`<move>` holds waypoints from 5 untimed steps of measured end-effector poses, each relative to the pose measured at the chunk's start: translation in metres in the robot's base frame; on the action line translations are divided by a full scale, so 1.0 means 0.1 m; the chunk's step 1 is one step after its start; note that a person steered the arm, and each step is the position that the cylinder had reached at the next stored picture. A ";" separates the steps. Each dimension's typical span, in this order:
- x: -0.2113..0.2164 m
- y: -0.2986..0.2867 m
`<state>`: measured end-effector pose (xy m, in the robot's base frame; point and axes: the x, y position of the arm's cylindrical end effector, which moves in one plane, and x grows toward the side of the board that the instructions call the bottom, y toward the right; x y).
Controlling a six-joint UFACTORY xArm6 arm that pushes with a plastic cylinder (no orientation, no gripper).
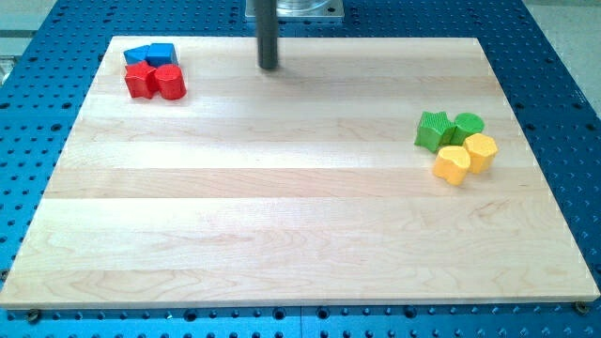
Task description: Place the arm at the left side of the red star
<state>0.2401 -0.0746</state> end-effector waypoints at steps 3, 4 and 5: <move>0.01 -0.74; -0.16 -0.74; -0.48 -0.92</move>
<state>0.1922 -0.1663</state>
